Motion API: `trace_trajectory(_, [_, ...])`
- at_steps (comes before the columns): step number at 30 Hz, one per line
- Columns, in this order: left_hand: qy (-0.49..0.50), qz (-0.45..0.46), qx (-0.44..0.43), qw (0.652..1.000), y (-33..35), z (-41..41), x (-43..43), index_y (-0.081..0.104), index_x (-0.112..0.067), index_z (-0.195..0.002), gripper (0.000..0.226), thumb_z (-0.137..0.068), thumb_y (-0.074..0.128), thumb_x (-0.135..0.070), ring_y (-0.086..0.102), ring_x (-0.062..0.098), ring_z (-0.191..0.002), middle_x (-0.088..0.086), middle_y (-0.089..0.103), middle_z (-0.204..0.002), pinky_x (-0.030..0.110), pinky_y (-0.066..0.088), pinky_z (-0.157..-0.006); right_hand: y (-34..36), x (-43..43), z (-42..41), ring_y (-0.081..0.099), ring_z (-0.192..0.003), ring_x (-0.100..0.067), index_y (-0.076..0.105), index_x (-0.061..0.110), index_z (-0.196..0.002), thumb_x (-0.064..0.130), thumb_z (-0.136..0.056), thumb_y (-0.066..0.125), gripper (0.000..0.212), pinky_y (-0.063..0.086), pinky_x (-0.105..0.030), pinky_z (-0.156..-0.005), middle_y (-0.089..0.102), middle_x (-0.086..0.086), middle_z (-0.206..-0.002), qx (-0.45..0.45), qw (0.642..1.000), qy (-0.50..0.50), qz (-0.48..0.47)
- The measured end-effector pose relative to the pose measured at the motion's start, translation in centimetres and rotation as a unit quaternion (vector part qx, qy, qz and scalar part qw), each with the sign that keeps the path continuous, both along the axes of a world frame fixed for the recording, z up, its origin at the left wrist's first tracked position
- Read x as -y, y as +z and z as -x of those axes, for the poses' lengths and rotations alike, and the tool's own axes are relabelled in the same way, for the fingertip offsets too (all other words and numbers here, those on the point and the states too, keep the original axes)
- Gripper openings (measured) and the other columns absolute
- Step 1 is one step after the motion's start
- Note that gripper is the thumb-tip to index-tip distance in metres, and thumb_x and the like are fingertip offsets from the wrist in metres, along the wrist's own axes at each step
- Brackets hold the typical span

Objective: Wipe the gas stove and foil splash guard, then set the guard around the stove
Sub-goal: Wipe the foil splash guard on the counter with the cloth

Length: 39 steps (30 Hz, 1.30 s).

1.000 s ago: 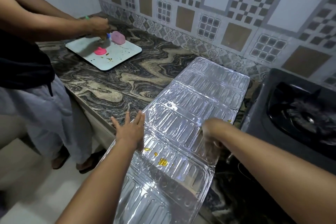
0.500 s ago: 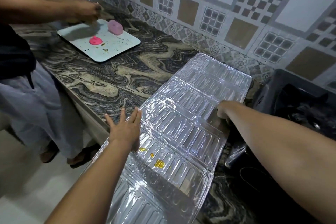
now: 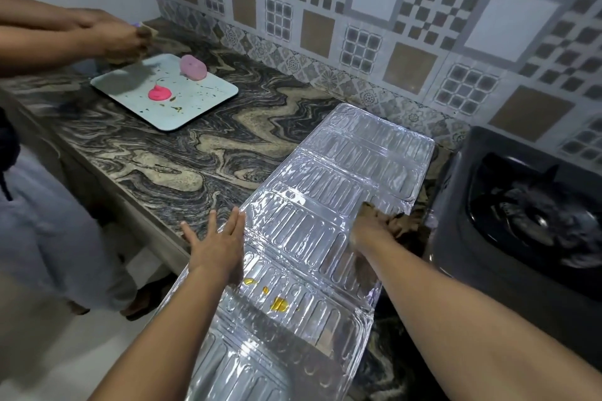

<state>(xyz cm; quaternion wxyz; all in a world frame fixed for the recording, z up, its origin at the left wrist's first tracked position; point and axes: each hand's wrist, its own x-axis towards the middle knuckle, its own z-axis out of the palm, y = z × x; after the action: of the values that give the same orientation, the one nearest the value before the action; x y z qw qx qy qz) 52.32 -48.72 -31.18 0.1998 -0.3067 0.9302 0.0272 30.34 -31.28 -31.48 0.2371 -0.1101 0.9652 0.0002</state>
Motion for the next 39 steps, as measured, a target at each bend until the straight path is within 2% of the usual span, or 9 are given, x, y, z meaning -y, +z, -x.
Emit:
trace_trajectory(5, [0.0, -0.004, 0.006, 1.0, 0.3, 0.0, -0.2, -0.025, -0.018, -0.153, 0.11, -0.088, 0.063, -0.026, -0.014, 0.036, -0.151, -0.007, -0.027, -0.161, 0.08, 0.0, -0.107, 0.3, -0.8, -5.0, 0.03, -0.141, -0.05, 0.006, 0.01, -0.155, -0.006, -0.091, 0.041, 0.075, 0.042, -0.055, -0.103, 0.022, -0.028, -0.157, 0.03, 0.997, 0.064, 0.029])
trace_trajectory(9, [-0.002, -0.005, 0.013, 1.0, 0.5, 0.0, -0.1, -0.026, -0.019, -0.152, 0.119, -0.084, 0.071, -0.033, -0.013, 0.037, -0.151, -0.009, -0.027, -0.161, 0.08, -0.001, -0.107, 2.2, -1.6, -8.2, -0.002, -0.147, -0.055, -0.009, 0.003, -0.157, -0.011, -0.094, 0.042, 0.082, 0.026, -0.061, -0.115, -0.006, -0.024, -0.165, 0.038, 0.99, 0.131, 0.018])
trace_trajectory(14, [-0.009, 0.003, 0.013, 1.0, 0.6, 0.0, -0.1, -0.025, -0.019, -0.152, 0.118, -0.084, 0.069, -0.035, -0.014, 0.037, -0.151, -0.009, -0.026, -0.162, 0.08, -0.001, -0.106, 2.3, -4.0, -11.0, 0.002, -0.149, -0.051, -0.003, 0.003, -0.158, -0.016, -0.087, 0.049, 0.091, 0.013, -0.054, -0.122, 0.004, -0.022, -0.164, 0.011, 0.96, 0.278, 0.041])
trace_trajectory(17, [-0.016, -0.004, 0.005, 1.0, 0.5, 0.0, 0.1, -0.025, -0.02, -0.152, 0.115, -0.086, 0.067, -0.038, -0.015, 0.037, -0.15, -0.011, -0.026, -0.16, 0.08, -0.002, -0.106, 2.1, -5.9, -11.4, 0.005, -0.15, -0.046, 0.005, 0.014, -0.16, -0.007, -0.09, 0.053, 0.087, 0.016, -0.052, -0.122, 0.01, -0.012, -0.165, 0.008, 0.941, 0.327, 0.086])
trace_trajectory(20, [-0.014, -0.033, -0.038, 0.999, 0.3, -0.5, 0.4, -0.017, -0.026, -0.155, 0.081, -0.101, 0.044, -0.036, -0.013, 0.035, -0.151, -0.011, -0.018, -0.163, 0.079, -0.001, -0.108, 2.7, -7.3, -11.4, 0.007, -0.151, -0.037, 0.018, 0.027, -0.156, 0.009, -0.091, 0.061, 0.08, 0.021, -0.047, -0.119, 0.017, 0.0, -0.162, 0.035, 0.937, 0.314, 0.146])
trace_trajectory(25, [-0.03, -0.058, -0.126, 0.99, 0.9, -2.7, 1.3, -0.003, -0.037, -0.157, 0.059, -0.104, 0.023, -0.046, -0.013, 0.027, -0.151, -0.017, -0.007, -0.163, 0.07, -0.002, -0.115, 2.5, -7.0, -11.8, -0.02, -0.146, -0.05, 0.007, 0.033, -0.159, 0.042, -0.083, 0.065, 0.096, 0.009, -0.064, -0.118, -0.017, -0.002, -0.166, 0.076, 0.968, 0.179, 0.16])
trace_trajectory(30, [-0.044, -0.034, -0.099, 0.994, 1.3, -7.8, 1.2, 0.01, -0.038, -0.156, 0.057, -0.104, 0.03, -0.044, -0.007, 0.028, -0.153, -0.014, 0.003, -0.164, 0.068, 0.009, -0.117, 2.5, -5.9, -12.5, 0.016, -0.146, -0.044, 0.039, 0.015, -0.145, 0.028, -0.091, 0.055, 0.058, 0.026, -0.052, -0.117, 0.017, -0.01, -0.161, 0.009, 0.973, 0.152, 0.176])
trace_trajectory(36, [-0.023, -0.048, -0.115, 0.992, 0.4, -9.9, 0.9, 0.012, -0.038, -0.157, 0.054, -0.105, 0.028, -0.041, -0.006, 0.026, -0.153, -0.016, 0.008, -0.164, 0.067, 0.013, -0.117, 4.4, -4.5, -12.1, 0.061, -0.094, -0.028, 0.067, 0.019, -0.081, 0.009, -0.089, 0.058, 0.016, 0.048, -0.033, -0.071, 0.067, -0.005, -0.099, -0.039, 0.958, 0.181, 0.218])
trace_trajectory(39, [-0.018, -0.048, -0.142, 0.988, 0.6, -9.8, 1.5, 0.024, -0.042, -0.153, 0.049, -0.105, 0.032, -0.038, 0.003, 0.027, -0.153, -0.019, 0.02, -0.161, 0.064, 0.014, -0.118, 6.4, -1.9, -13.5, 0.062, -0.065, -0.016, 0.07, 0.012, -0.081, 0.012, -0.094, 0.06, 0.016, 0.046, -0.028, -0.053, 0.065, 0.002, -0.073, 0.019, 0.922, 0.223, 0.317])
